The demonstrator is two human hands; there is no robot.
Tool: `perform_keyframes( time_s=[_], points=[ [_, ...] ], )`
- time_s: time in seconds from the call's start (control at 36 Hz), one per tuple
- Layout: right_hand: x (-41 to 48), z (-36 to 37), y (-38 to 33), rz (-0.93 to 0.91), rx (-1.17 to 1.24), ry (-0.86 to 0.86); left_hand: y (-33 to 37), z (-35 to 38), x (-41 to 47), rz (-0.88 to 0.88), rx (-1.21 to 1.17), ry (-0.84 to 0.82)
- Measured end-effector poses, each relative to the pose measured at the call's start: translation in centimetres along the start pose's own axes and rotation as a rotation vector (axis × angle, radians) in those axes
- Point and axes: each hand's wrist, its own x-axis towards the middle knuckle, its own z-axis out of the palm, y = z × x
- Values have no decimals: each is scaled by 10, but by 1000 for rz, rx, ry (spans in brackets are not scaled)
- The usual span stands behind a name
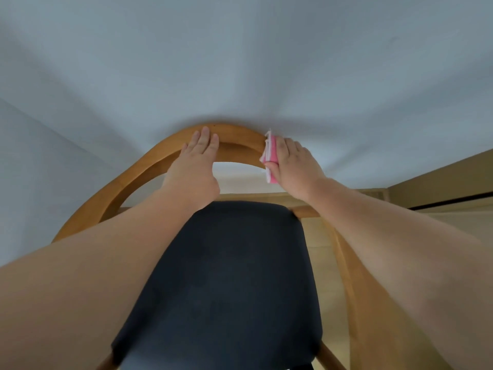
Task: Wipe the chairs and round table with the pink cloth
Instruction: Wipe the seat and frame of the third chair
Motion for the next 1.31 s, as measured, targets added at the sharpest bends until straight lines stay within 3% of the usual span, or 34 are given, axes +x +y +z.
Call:
perform_keyframes(
  time_s=[0.25, 0.39, 0.44, 0.53, 0.58, 1.0, 1.31],
  points=[
    [-29, 18, 17, 119, 2, -61, 4, -4, -3, -30, 83, -21],
    [-47, 22, 26, 180, -20, -106, 26, -2, -6, -66, 357, 7],
    [-53, 23, 30, 178, -24, -114, 40, 3, -8, 1, 417, 50],
    [-58, 24, 32, 176, -21, -108, 71, 22, -7, 238, 398, 12],
    [-62, 26, 33, 183, -21, -99, 89, 34, -4, 305, 396, -52],
    [-119, 20, 45, 295, -2, -112, 114, 36, -1, 230, 457, -196],
    [-157, 18, 41, 420, -83, -150, 118, 52, -66, 342, 347, -172]
  ],
)
